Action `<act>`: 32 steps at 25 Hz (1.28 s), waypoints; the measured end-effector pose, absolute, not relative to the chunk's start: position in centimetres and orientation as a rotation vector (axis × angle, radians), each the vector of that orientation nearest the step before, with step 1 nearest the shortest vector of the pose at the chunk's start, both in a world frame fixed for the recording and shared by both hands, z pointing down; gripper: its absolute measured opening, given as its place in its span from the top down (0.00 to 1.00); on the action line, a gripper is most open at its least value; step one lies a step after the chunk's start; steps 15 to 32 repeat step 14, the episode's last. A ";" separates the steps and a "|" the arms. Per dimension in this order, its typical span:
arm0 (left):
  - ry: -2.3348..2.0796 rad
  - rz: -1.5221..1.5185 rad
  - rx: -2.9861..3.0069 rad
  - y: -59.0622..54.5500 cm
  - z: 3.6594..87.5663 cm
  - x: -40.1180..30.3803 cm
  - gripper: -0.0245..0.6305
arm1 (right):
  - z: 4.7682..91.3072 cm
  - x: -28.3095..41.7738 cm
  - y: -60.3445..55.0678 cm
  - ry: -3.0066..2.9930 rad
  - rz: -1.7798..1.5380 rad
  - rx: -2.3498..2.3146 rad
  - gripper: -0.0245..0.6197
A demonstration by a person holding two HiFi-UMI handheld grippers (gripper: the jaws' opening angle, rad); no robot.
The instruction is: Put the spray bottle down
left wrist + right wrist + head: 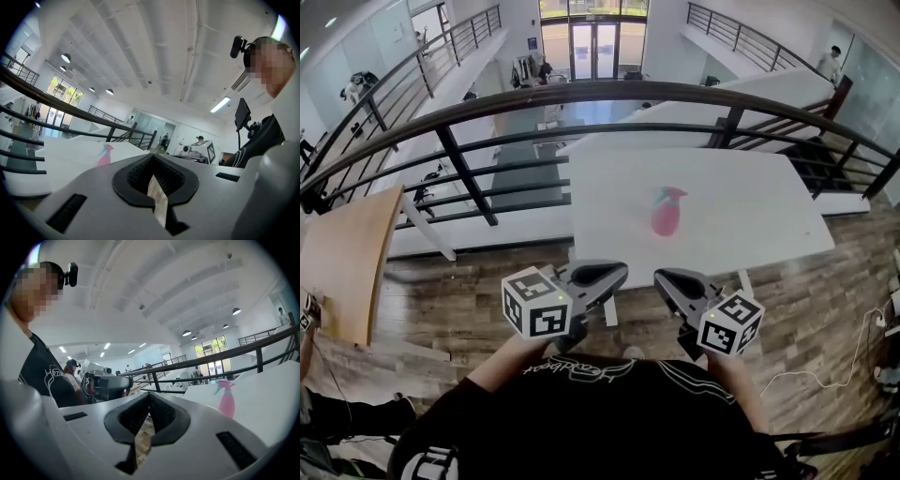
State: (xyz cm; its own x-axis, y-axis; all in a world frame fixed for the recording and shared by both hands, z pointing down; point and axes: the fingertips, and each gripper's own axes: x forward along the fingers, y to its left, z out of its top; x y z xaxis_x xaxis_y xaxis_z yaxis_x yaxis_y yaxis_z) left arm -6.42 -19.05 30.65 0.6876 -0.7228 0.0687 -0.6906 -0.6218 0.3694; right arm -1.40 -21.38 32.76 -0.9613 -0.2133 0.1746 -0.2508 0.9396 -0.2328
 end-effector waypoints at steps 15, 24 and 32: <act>-1.045 -0.142 2.528 -22.3 32.0 -4.9 0.96 | 34.2 0.3 -24.3 -2.915 0.399 0.431 0.94; -1.045 -0.142 2.528 -22.3 32.0 -4.9 0.96 | 34.2 0.3 -24.3 -2.915 0.399 0.431 0.94; -1.045 -0.142 2.528 -22.3 32.0 -4.9 0.96 | 34.2 0.3 -24.3 -2.915 0.399 0.431 0.94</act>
